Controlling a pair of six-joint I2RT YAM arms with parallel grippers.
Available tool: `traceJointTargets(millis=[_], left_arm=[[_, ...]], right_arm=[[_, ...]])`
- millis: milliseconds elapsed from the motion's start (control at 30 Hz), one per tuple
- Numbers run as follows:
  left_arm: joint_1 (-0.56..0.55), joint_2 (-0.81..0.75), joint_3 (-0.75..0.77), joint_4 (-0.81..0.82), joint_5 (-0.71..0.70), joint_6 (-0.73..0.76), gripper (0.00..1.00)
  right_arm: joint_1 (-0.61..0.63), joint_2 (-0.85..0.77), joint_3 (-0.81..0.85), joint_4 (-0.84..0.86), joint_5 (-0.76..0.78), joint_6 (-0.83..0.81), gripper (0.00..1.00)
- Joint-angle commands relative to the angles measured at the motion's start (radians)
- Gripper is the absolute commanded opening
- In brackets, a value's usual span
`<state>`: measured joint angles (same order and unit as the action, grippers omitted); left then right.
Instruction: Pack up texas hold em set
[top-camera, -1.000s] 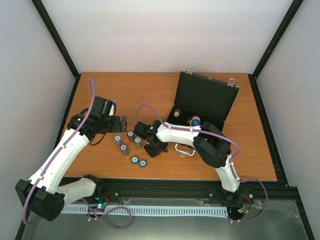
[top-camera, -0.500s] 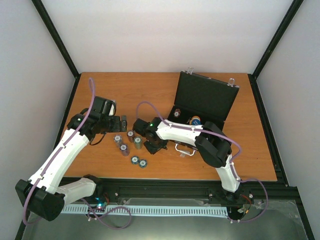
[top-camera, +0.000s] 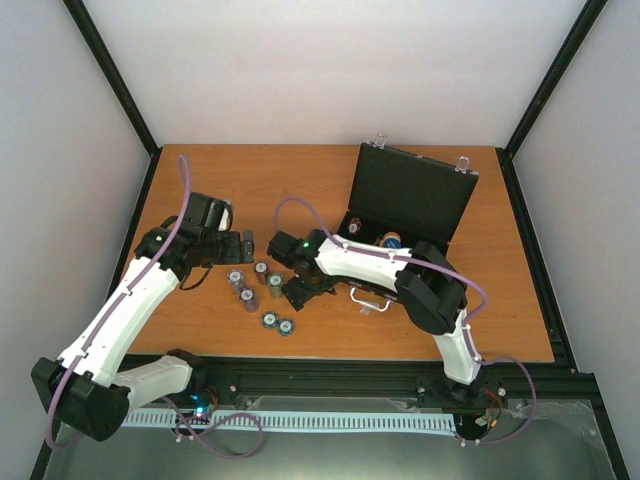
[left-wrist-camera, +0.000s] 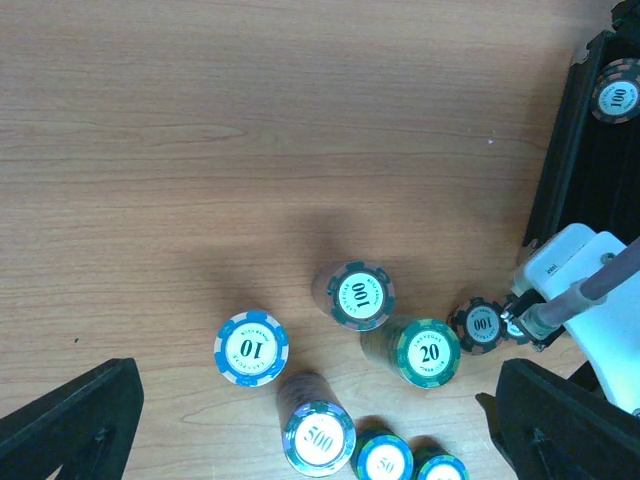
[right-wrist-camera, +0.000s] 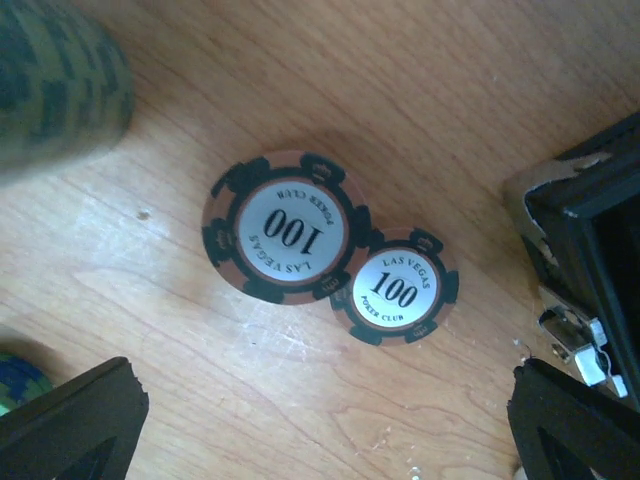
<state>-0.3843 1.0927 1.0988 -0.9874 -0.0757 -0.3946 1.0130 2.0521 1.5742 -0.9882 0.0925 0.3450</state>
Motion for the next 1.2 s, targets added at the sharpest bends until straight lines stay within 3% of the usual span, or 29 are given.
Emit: traceJointTargets(millis=[0,600,1167], left_arm=[[-0.003,0.01,0.012,0.018,-0.012,0.021,0.99],[-0.004,0.0,0.011,-0.002,-0.037,0.004,0.99],[-0.003,0.03,0.019,0.014,-0.037,-0.013,1.0]], right_arm=[[-0.007,-0.032,0.049,0.004,-0.038,-0.043,1.0],[-0.074,0.069,0.13,-0.006,-0.133,-0.29,0.96],[-0.073,0.121,0.156,-0.019,-0.199,-0.296,0.88]])
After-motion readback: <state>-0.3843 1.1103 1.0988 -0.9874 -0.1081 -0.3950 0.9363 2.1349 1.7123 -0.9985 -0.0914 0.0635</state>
